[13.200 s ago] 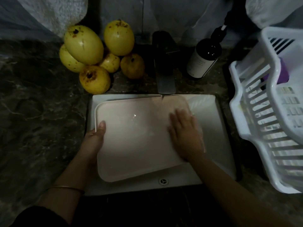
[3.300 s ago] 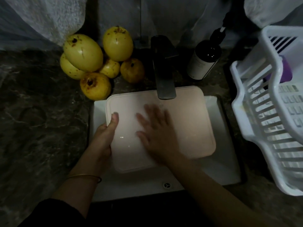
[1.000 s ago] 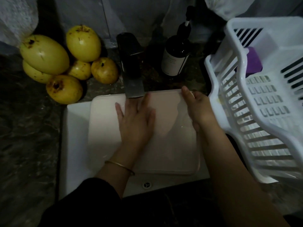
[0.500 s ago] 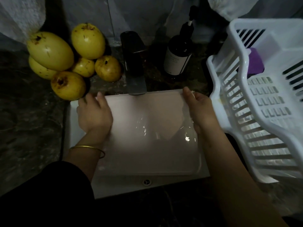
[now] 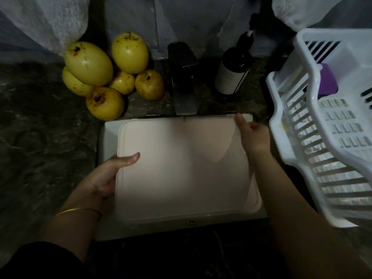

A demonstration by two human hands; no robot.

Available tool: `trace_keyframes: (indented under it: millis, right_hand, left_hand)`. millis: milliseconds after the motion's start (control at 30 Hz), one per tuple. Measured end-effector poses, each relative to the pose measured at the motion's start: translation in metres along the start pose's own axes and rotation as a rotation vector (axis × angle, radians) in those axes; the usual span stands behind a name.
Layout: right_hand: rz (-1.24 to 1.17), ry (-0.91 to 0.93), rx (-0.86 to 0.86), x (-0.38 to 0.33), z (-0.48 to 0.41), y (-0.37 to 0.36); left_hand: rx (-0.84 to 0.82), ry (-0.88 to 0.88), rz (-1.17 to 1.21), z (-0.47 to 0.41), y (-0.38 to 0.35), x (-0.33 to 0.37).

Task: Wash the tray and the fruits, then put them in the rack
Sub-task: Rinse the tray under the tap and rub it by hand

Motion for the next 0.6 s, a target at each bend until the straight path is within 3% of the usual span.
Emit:
trace_keyframes:
  millis: [67,167,300,500,600]
  right_hand:
    - [0.353,0.123,0.207,0.002,0.006,-0.014]
    - [0.546,0.514,0.296,0.005,0.022,-0.045]
    - [0.786,0.596,-0.023,-0.003,0.053,-0.083]
    - [0.783,1.080,-0.316,0.008,0.125,-0.106]
    - [0.787,1.124,-0.356,0.020,0.122,-0.100]
  left_hand:
    - [0.002,-0.006,0.044,-0.001,0.001,-0.002]
    - [-0.011,-0.035,0.066,-0.001,-0.003,-0.002]
    - [-0.039,-0.059,0.081,0.001,-0.012,0.001]
    - [-0.050,-0.065,0.174,-0.007,-0.017,0.005]
    - [-0.073,-0.050,0.159,-0.008,-0.012,0.007]
Point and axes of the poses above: each hand's wrist, its own z-axis away from the middle knuckle, its own y-axis out of the back of the hand, x = y × z, the point moved 1 cm from there along -z, towards the middle knuckle, and after that the axes turned 10 degrees about -y, right-handed, at the moved point
